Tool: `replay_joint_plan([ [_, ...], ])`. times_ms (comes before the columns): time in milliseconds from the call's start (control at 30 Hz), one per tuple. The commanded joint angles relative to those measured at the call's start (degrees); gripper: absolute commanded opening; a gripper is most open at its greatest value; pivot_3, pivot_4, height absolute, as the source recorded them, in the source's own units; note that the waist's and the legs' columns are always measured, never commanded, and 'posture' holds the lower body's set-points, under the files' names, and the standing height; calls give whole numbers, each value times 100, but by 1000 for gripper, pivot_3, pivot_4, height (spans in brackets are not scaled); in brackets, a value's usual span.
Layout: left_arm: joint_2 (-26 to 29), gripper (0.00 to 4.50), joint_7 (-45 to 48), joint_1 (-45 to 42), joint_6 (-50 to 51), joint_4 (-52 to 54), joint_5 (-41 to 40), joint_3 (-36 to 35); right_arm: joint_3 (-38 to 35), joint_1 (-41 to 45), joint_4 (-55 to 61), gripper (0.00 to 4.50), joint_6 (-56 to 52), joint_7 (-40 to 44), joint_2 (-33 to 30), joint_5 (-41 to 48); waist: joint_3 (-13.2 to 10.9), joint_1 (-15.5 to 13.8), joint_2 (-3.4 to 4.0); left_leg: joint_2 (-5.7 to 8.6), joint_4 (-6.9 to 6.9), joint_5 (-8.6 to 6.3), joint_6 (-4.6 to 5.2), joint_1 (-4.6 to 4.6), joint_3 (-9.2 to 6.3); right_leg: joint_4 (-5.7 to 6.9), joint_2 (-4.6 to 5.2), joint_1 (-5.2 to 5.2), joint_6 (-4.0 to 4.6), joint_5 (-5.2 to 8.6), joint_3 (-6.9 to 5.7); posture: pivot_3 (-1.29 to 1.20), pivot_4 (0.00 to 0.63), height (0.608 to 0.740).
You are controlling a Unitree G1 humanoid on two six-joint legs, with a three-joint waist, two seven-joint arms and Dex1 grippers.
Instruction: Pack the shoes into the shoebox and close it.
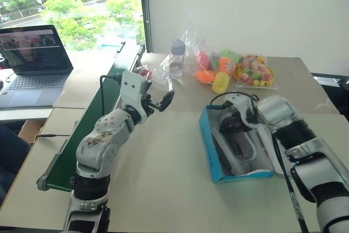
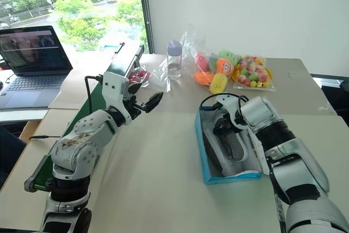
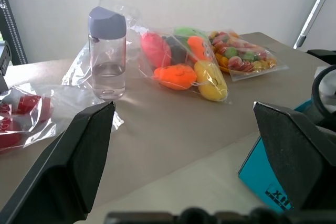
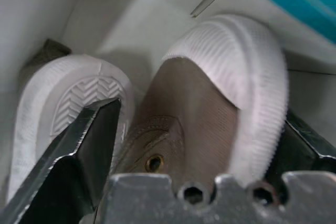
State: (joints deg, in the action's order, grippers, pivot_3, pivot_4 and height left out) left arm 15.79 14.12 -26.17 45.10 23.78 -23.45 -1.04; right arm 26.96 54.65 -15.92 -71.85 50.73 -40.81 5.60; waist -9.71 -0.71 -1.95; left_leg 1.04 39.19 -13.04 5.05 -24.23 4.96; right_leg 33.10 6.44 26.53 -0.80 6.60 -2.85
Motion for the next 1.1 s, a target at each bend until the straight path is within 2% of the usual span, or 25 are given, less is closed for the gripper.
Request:
replay_joint_plan([
  [33, -42, 4500, 62, -173, -129, 31, 17, 58, -317, 413, 782, 4421, -707, 161, -273, 308, 0, 11, 0, -1, 0, 2, 3, 1, 0, 0, -1, 1, 2, -1, 0, 0, 150, 740],
  [133, -66, 4500, 128, -260, -192, -93, 44, 108, -550, 556, 1235, 4421, -1139, 215, -457, 598, 0, 7, 0, -4, -1, 9, 17, -1, 0, -1, -2, 4, 2, 0, -3, 0, 150, 740],
  [233, -73, 4500, 204, -366, -250, -215, 47, 135, -1268, 636, 1523, 4421, -1254, 118, -406, 895, -1, 3, -1, -2, -1, 5, 12, -2, 0, -3, 0, 3, 1, 1, -3, 0, 150, 740],
  [300, -60, 4500, 286, -426, -280, -286, 56, 157, -1769, 464, 1741, 4421, -816, 0, -435, 989, -1, 0, -1, 0, 0, -5, -5, -8, 1, -5, 3, 6, -17, 10, -3, 0, 150, 740],
  [367, 30, 4500, 492, -501, -260, -364, 24, 219, -1966, 87, 2059, 4421, -619, 235, -882, 1178, -1, -19, -1, 1, 0, -5, -4, -9, 1, -7, 2, 5, -35, 21, -3, 0, 150, 740],
  [400, 77, 4500, 590, -528, -243, -392, 10, 246, -2002, -64, 2180, 3898, -643, 309, -1064, 1244, -1, -59, -1, 1, 0, -6, -3, -9, -2, -7, 2, 3, -37, 23, -5, 0, 150, 740],
  [467, 209, 4500, 869, -596, -208, -457, -34, 326, -2230, -391, 2589, 3392, -850, 466, -1405, 1533, -1, -93, -1, 2, 0, -9, 2, -9, -11, -9, 3, -4, -39, 27, -18, 0, 150, 740],
  [600, 674, 4500, 2015, -894, -197, -677, -296, 631, -3442, -859, 3537, 1953, -1842, 575, -1887, 2228, -3, -67, 2, 2, 0, -10, 22, -19, 2, -11, 10, 12, -12, 11, -4, 0, 150, 740],
  [633, 784, 4500, 2354, -987, -214, -744, -368, 726, -3716, -1029, 3694, 1718, -1972, 578, -2043, 2363, -4, -58, 2, 2, 0, -6, 31, -22, 3, -11, 9, 15, -13, 11, 0, 0, 150, 740],
  [733, 1028, 4500, 3120, -1255, -306, -984, -476, 965, -4459, -1624, 3942, 623, -2065, 435, -2372, 2754, -3, -78, 3, 0, 0, -4, 32, -22, 2, -9, 6, 16, -43, 36, -6, 0, 150, 740],
  [800, 1171, 4500, 3609, -1437, -418, -1145, -473, 1148, -5022, -2154, 4065, 92, -2065, 302, -2532, 3022, -3, -80, 2, -1, 1, -22, 1, -11, 3, -12, 7, 4, -23, 56, -6, 0, 150, 740],
  [933, 1250, 4500, 4575, -2014, -752, -1765, -350, 1509, -7332, -4898, 5140, 92, -2065, 153, -2374, 3935, -3, -186, 3, 1, 6, -26, -3, -5, 0, -13, 5, -12, -24, 64, -8, 0, 150, 740],
  [1000, 1192, 4500, 4748, -2177, -891, -1967, -268, 1602, -8208, -5473, 5472, 92, -2065, -74, -1680, 4324, -2, -202, 4, 0, 8, -17, 19, -7, -2, -10, 6, -10, -32, 67, -7, 0, 150, 740],
  [1100, 1070, 4500, 4914, -2336, -1088, -2244, -158, 1686, -8892, -6631, 5872, 92, -2065, -329, -798, 4464, -1, -194, 6, 0, 12, -11, 41, -4, -2, -14, 5, -19, -64, 48, 2, 0, 150, 740],
])
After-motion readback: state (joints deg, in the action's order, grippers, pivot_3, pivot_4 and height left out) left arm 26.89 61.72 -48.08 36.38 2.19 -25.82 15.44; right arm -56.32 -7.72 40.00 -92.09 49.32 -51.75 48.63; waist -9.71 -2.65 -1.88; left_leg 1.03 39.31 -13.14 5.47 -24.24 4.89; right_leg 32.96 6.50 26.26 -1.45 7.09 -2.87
